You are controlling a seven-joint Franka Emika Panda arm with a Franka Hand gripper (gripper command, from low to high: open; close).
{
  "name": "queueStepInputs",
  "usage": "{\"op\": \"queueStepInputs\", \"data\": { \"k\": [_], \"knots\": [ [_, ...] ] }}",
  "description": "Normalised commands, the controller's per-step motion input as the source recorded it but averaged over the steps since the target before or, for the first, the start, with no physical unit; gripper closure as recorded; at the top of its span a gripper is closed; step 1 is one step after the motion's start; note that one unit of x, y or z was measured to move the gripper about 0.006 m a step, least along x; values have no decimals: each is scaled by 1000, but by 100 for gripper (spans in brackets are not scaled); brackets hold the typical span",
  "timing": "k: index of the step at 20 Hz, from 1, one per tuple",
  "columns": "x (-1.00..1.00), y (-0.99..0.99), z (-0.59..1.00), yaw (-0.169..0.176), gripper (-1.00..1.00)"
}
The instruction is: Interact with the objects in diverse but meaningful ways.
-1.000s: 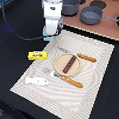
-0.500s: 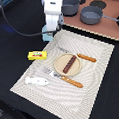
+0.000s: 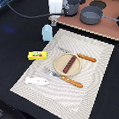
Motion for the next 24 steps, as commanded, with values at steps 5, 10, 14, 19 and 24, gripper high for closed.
{"op": "queueStepInputs", "data": {
  "k": [5,10,14,19,24],
  "knots": [
    [234,-990,138,0,-100],
    [231,-754,-131,-2,-100],
    [93,-237,-513,-25,-100],
    [0,-135,-598,-31,-100],
    [0,-35,-630,-37,-100]
  ]
}}
